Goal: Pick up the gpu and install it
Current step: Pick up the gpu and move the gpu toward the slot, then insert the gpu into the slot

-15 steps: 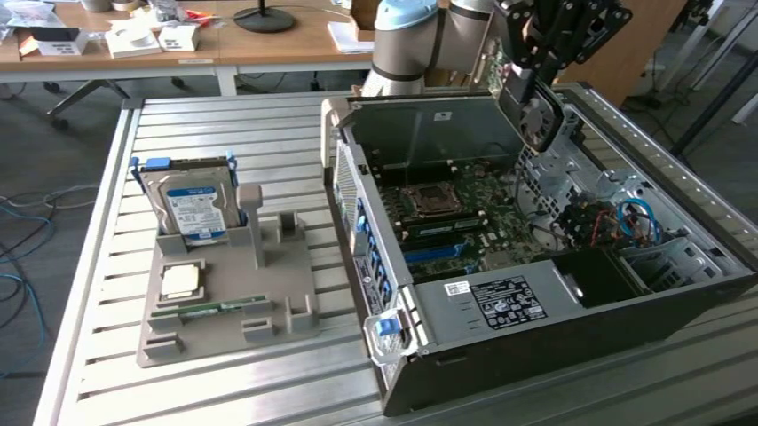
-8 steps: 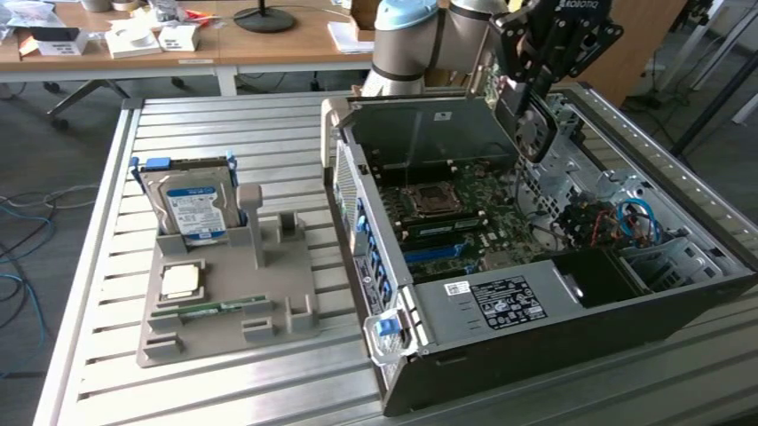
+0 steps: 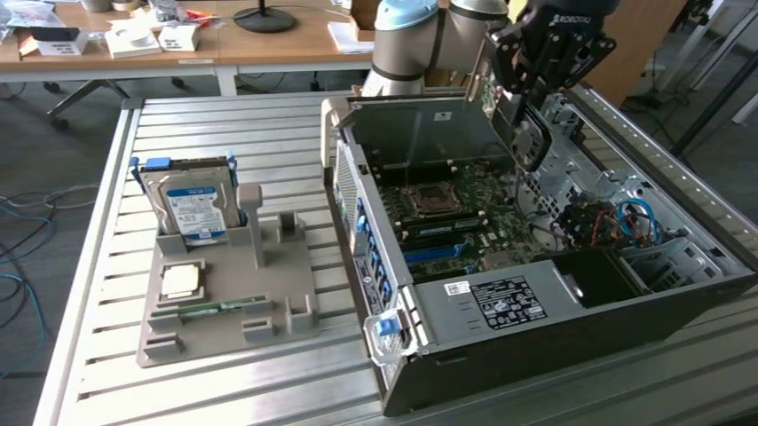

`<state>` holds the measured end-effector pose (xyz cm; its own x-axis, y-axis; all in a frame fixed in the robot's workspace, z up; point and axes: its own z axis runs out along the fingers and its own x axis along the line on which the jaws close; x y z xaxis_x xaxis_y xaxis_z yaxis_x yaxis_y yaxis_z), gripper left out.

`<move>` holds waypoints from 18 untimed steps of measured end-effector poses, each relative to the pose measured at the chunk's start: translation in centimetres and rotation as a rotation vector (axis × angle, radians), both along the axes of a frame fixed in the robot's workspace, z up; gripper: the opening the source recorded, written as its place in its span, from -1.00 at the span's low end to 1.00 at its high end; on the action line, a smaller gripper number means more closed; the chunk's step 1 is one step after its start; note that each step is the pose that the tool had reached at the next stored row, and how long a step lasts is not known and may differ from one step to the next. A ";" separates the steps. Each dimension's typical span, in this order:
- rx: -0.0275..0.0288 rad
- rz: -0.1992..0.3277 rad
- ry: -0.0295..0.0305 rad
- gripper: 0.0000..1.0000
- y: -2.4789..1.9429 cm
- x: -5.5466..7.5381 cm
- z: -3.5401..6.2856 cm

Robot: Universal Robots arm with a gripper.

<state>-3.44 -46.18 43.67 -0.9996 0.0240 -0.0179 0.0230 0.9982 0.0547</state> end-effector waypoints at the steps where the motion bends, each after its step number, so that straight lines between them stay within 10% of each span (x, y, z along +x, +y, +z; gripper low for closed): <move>1: 0.0000 0.000 0.0000 -0.47 0.00 0.0 -0.17; 18: 0.0059 0.000 0.0000 -0.47 0.00 1.9 -0.52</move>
<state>-1.51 -46.18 43.14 -0.9996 0.0241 -0.0177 0.0230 0.9979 0.0606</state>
